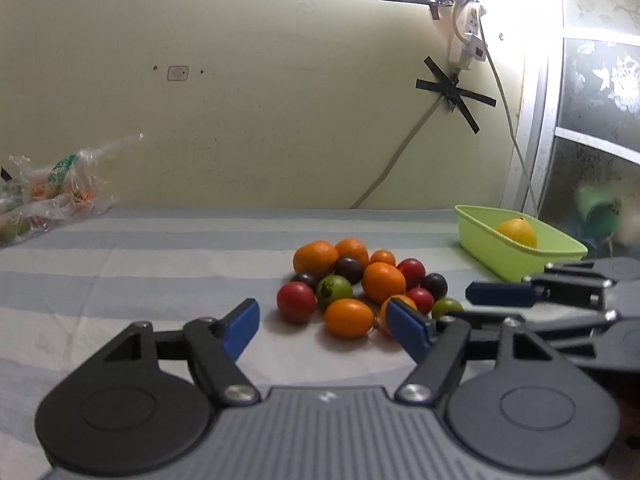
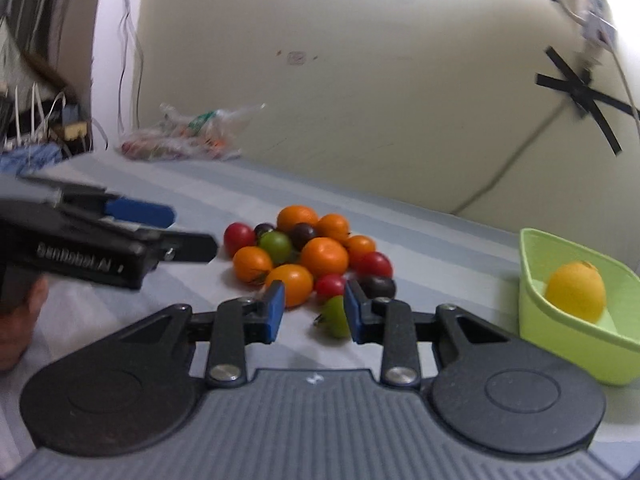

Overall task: Organize fruits
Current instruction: 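Grasp an orange cherry tomato with the left tool while the right tool grasps a green tomato, then lower both tomatoes into the green basket and open both tools, then move both tools back over the remaining fruit cluster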

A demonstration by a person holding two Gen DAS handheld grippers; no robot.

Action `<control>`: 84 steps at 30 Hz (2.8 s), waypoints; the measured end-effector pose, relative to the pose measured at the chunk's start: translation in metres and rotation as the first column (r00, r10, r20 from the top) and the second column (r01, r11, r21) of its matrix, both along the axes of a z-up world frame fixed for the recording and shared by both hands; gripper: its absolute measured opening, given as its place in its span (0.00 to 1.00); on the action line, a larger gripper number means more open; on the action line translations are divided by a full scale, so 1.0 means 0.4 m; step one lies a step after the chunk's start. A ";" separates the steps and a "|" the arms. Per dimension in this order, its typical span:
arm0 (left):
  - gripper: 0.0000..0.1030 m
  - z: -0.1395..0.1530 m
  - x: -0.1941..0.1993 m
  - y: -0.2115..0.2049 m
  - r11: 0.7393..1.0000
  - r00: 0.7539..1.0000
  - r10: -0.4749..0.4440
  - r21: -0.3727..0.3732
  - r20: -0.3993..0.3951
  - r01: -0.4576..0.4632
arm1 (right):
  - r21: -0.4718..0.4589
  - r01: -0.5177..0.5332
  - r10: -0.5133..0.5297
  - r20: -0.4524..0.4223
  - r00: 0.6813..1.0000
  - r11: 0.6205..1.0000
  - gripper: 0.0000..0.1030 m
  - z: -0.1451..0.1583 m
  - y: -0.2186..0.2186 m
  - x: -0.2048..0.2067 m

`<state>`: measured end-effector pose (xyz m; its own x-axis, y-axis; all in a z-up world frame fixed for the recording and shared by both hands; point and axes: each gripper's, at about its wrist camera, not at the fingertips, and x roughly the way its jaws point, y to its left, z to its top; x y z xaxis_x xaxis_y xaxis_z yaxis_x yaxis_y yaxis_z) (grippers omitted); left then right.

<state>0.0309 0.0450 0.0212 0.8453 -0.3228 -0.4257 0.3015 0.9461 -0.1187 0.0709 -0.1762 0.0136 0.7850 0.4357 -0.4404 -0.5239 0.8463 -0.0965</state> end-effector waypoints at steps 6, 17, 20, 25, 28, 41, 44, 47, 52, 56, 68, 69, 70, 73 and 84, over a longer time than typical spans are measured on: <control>0.63 -0.006 0.003 -0.016 0.999 0.999 -0.041 0.006 -0.020 0.042 | -0.010 0.067 -0.067 -0.034 0.997 0.998 0.35 -0.012 -0.009 0.029; 0.41 -0.002 0.046 -0.168 0.960 0.977 -0.212 0.184 -0.013 0.211 | -0.030 0.069 -0.072 -0.121 0.990 0.997 0.26 -0.034 -0.043 0.063; 0.41 -0.013 0.059 -0.204 0.947 0.978 -0.204 0.248 -0.032 0.206 | -0.028 0.086 -0.088 -0.119 0.989 0.996 0.26 -0.039 -0.067 0.051; 0.41 -0.036 0.079 -0.236 0.927 0.980 -0.182 0.320 -0.076 0.197 | -0.015 0.071 -0.073 -0.121 0.990 0.997 0.28 -0.040 -0.087 0.039; 0.29 -0.039 0.075 -0.243 0.921 0.987 -0.152 0.353 -0.060 0.163 | -0.008 0.057 -0.058 -0.128 0.990 0.998 0.30 -0.039 -0.088 0.044; 0.28 0.015 -0.013 -0.312 0.936 0.980 -0.192 0.289 -0.057 0.200 | 0.041 0.046 -0.044 -0.066 0.997 0.998 0.26 -0.020 -0.180 -0.028; 0.29 0.041 0.011 -0.353 0.942 0.969 -0.239 0.225 -0.065 0.248 | 0.073 0.106 -0.105 -0.020 0.994 0.992 0.26 -0.010 -0.230 -0.047; 0.29 0.063 0.054 -0.414 0.940 0.955 -0.286 0.170 -0.080 0.296 | 0.090 0.189 -0.194 0.049 0.980 0.978 0.26 0.002 -0.283 -0.055; 0.29 0.088 0.132 -0.539 0.926 0.935 -0.352 0.126 -0.048 0.355 | 0.146 0.327 -0.343 0.101 0.934 0.934 0.26 0.027 -0.393 -0.025; 0.29 0.089 0.189 -0.633 0.920 0.929 -0.367 0.128 -0.046 0.370 | 0.155 0.402 -0.419 0.096 0.903 0.903 0.26 0.034 -0.456 0.026; 0.51 0.059 0.224 -0.670 0.941 0.952 -0.301 0.145 -0.052 0.305 | 0.191 0.425 -0.440 0.039 0.897 0.885 0.46 0.005 -0.494 0.075; 0.51 0.065 0.219 -0.661 0.944 0.954 -0.296 0.139 -0.048 0.300 | 0.201 0.427 -0.443 0.042 0.895 0.882 0.46 0.005 -0.496 0.072; 0.51 0.073 0.212 -0.647 0.947 0.956 -0.291 0.131 -0.042 0.294 | 0.206 0.433 -0.451 0.051 0.891 0.878 0.46 0.005 -0.495 0.065; 0.51 0.090 0.177 -0.594 0.953 0.960 -0.281 0.117 -0.007 0.280 | 0.236 0.452 -0.476 0.057 0.877 0.860 0.45 0.006 -0.497 0.049; 0.51 0.037 0.033 -0.264 0.980 0.998 -0.060 0.191 -0.027 0.064 | 0.305 0.400 -0.418 -0.006 0.909 0.865 0.45 0.006 -0.388 -0.047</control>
